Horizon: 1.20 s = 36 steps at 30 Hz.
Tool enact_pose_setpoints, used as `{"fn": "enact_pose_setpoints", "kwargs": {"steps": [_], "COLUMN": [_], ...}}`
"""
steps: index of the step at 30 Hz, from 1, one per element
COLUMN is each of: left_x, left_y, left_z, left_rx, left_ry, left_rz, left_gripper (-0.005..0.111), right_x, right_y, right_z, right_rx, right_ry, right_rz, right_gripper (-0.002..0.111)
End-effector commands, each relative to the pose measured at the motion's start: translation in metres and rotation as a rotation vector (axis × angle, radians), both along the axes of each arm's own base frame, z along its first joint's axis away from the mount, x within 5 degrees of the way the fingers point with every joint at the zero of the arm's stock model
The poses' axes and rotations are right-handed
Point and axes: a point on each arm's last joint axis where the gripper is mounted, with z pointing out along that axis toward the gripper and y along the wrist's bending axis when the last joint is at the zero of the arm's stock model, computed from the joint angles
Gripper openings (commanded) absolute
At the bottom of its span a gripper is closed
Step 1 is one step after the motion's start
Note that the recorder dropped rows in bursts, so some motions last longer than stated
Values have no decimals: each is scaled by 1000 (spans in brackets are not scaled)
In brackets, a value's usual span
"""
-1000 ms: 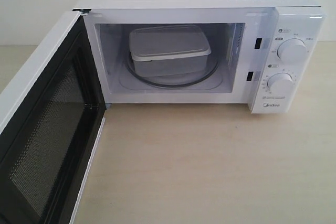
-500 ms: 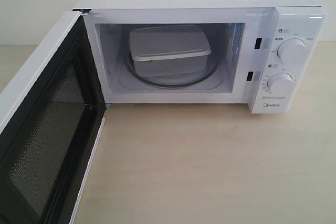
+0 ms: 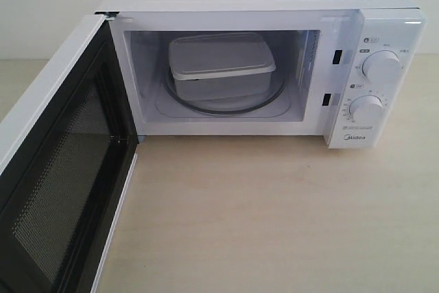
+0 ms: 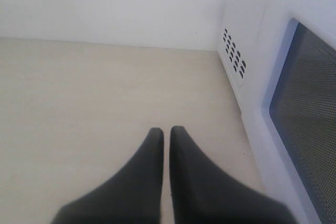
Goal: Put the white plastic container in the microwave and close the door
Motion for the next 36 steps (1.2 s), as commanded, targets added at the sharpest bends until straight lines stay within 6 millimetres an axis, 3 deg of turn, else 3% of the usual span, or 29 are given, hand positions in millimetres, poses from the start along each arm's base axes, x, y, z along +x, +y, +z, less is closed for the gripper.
{"fn": "enact_pose_setpoints", "kwargs": {"steps": [1, 23, 30, 36], "left_x": [0, 0, -15, -49], "left_y": [0, 1, 1, 1], "left_z": [-1, 1, 72, 131], "left_rx": [-8, 43, 20, -18], "left_ry": [1, -10, -188, -212], "left_rz": [6, 3, 5, 5], "left_gripper": [4, 4, 4, 4], "right_x": [0, 0, 0, 0], "right_y": [0, 0, 0, 0], "right_z": [1, 1, 1, 1], "right_rx": [-4, -4, -4, -4], "right_ry": [-7, -7, -7, -7], "right_rz": [-4, -4, -4, -4], "right_gripper": [0, 0, 0, 0]}}
